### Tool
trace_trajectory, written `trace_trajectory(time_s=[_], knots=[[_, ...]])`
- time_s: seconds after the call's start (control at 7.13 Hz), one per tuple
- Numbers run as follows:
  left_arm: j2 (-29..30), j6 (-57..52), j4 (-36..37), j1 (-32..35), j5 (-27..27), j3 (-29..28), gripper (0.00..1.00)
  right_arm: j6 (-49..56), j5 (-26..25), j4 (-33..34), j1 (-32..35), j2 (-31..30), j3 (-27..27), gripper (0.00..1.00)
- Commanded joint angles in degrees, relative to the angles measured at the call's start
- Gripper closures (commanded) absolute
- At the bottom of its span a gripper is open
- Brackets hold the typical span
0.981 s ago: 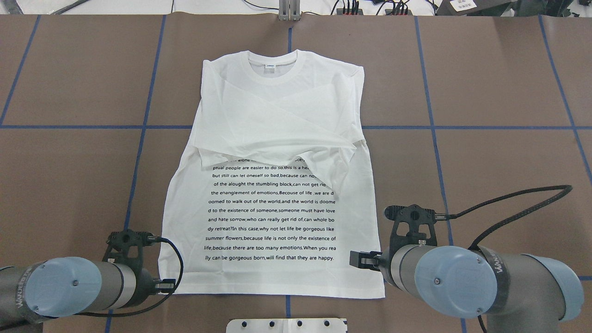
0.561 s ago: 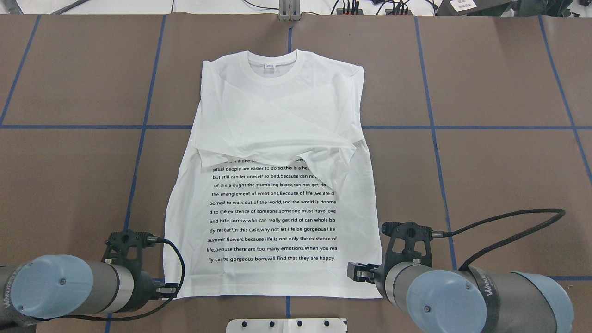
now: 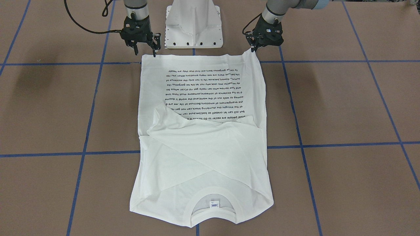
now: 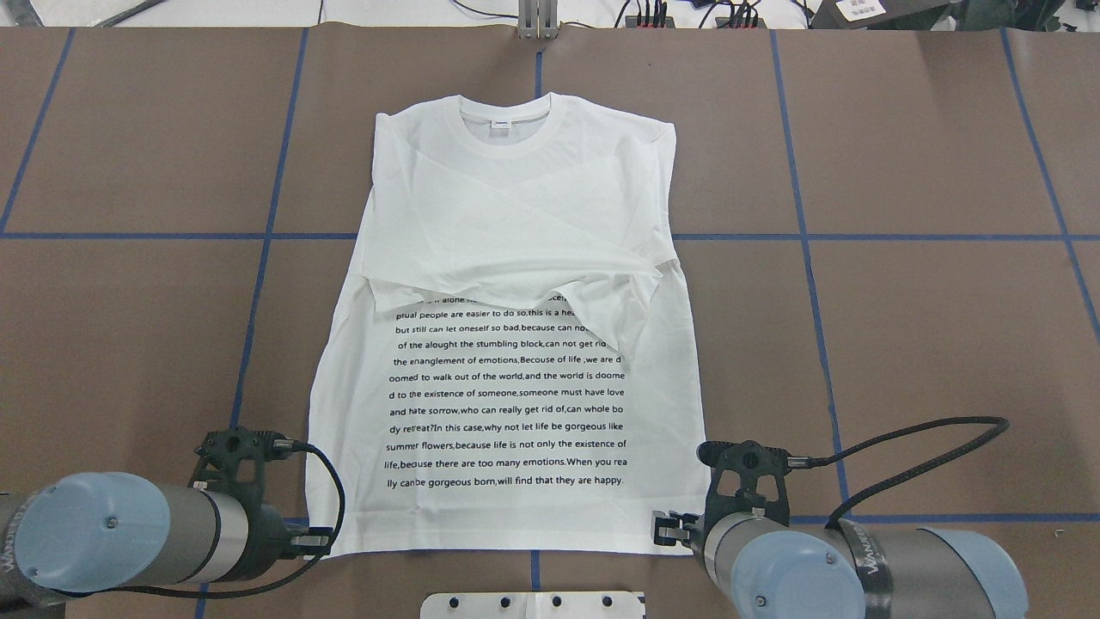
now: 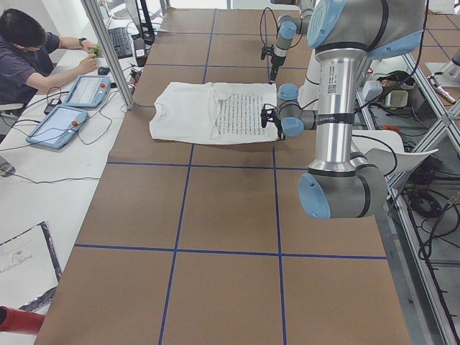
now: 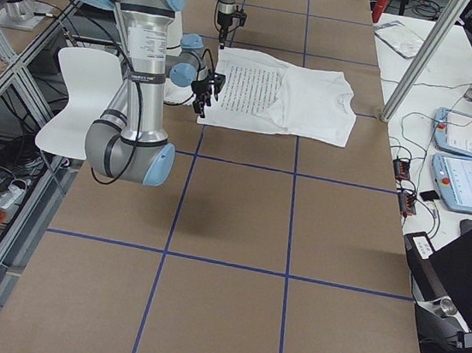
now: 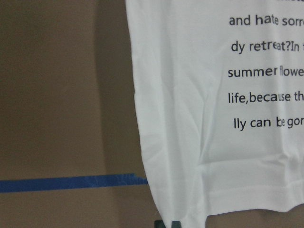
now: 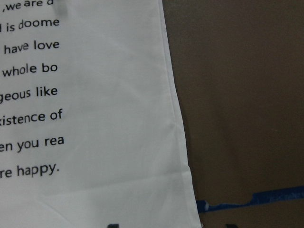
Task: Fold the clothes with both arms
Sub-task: 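Lower both grippers onto the hem corners and close them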
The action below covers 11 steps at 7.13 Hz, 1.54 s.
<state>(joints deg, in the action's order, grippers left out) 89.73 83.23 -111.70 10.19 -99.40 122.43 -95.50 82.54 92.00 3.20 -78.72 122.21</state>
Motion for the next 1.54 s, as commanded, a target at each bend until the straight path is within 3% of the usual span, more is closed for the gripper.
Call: trace_trajectory(time_s=[0.0, 0.42, 1.12, 1.4], knots=[[0.18, 0.00, -0.01, 0.00, 0.00, 0.01, 1.00, 0.05, -0.01, 0.02, -0.73, 0.05, -1.88, 0.23], [0.18, 0.00, -0.01, 0.00, 0.00, 0.01, 1.00, 0.05, -0.01, 0.02, -1.17, 0.05, -2.50, 0.30], [0.09, 0.00, -0.01, 0.00, 0.00, 0.27, 1.00, 0.05, -0.09, -0.07, -1.79, 0.32, -3.55, 0.30], [0.09, 0.00, -0.01, 0.00, 0.00, 0.44, 1.00, 0.05, -0.01, -0.07, -1.79, 0.58, -3.65, 0.51]])
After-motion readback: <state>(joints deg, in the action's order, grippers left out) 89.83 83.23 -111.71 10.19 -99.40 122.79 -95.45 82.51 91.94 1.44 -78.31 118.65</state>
